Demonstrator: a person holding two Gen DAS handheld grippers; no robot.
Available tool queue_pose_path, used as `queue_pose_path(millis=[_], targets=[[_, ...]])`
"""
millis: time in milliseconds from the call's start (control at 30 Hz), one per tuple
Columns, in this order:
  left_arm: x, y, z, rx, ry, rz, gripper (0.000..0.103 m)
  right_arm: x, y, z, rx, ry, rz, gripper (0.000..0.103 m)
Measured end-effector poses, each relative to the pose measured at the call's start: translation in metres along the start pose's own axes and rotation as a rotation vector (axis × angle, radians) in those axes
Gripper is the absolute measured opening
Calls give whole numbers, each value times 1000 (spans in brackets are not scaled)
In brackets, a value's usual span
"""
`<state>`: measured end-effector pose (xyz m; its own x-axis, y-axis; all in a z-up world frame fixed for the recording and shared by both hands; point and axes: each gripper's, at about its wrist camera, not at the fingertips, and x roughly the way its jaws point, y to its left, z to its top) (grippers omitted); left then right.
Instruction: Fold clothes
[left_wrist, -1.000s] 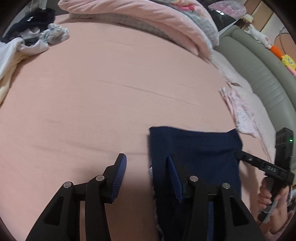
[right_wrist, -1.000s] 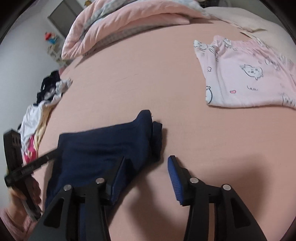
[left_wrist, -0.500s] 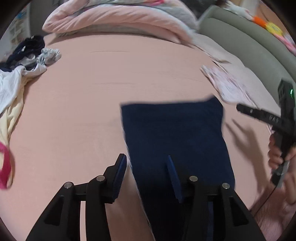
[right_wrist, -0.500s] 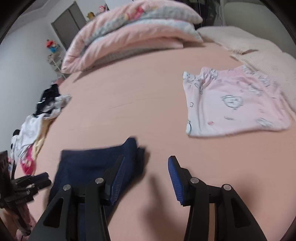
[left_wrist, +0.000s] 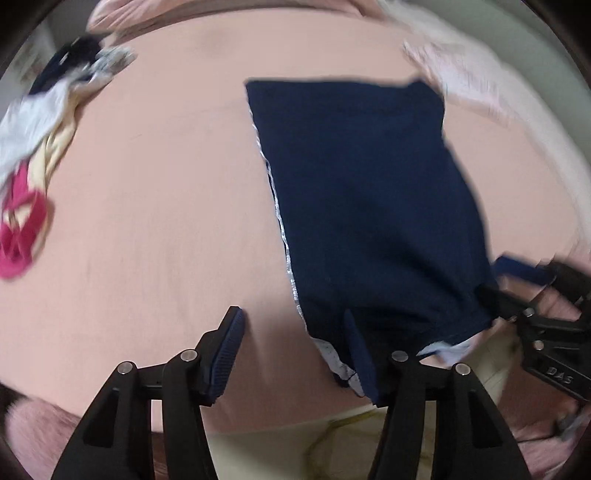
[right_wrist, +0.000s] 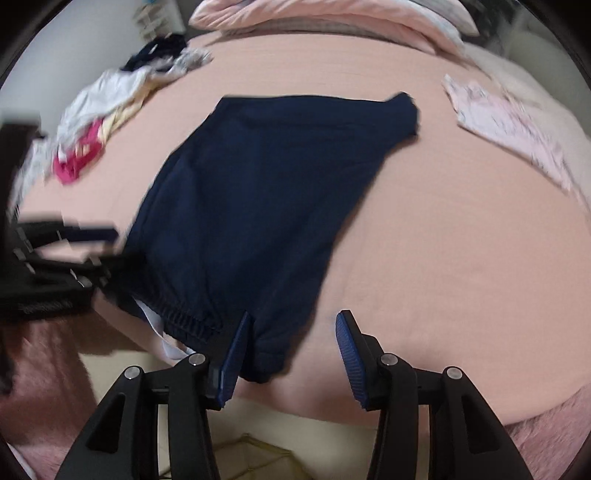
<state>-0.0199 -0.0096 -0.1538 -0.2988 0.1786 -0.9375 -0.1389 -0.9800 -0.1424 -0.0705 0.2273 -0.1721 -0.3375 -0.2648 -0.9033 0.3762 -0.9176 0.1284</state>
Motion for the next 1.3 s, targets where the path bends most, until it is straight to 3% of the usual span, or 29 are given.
queue_pose_path(millis=[67, 200, 267, 300, 367, 433, 567, 633, 700, 900, 967, 1033, 1067, 1100, 1133, 1200, 1300], targets=[[-16, 7, 0, -57, -41, -100, 53, -11, -10, 4, 52, -39, 21, 48], [-8, 7, -3, -18, -11, 22, 53, -17, -28, 6, 155, -85, 64, 48], [2, 13, -11, -6, 36, 91, 55, -7, -29, -1, 142, -28, 25, 48], [-3, 16, -13, -21, 16, 85, 55, -2, -29, -5, 135, 1, 4, 48], [-18, 22, -16, -61, -18, 131, 55, -12, -36, -9, 167, -24, -6, 48], [-30, 26, -19, -86, -73, 125, 55, -27, -45, -10, 201, -63, -7, 48], [-28, 29, -27, -146, -54, -62, 55, -32, -45, -15, 293, -73, 173, 48], [-19, 23, -25, -137, -33, -52, 55, -25, -38, -16, 255, -62, 146, 48], [-10, 21, -18, -118, -4, 6, 55, -14, -31, -16, 207, -26, 96, 48], [-24, 32, -20, -189, -55, -177, 55, -18, -38, -16, 246, -44, 146, 48], [-15, 38, -27, -217, -7, -180, 55, -9, -33, -13, 233, -27, 169, 49], [-13, 41, -35, -232, -31, -197, 53, -1, -28, -11, 221, -11, 192, 48], [-15, 42, -36, -227, -33, -215, 48, 0, -24, -11, 196, -15, 175, 40], [-16, 41, -41, -230, -31, -256, 26, -1, -24, -10, 194, -21, 183, 26], [-15, 46, -43, -243, -27, -294, 20, -3, -24, -10, 194, -26, 194, 22], [-8, 28, -48, -247, -46, -279, 18, -7, -23, -10, 177, -41, 184, 13], [-21, 23, -44, -247, -68, -319, 17, -24, -23, -14, 157, -69, 179, 11]])
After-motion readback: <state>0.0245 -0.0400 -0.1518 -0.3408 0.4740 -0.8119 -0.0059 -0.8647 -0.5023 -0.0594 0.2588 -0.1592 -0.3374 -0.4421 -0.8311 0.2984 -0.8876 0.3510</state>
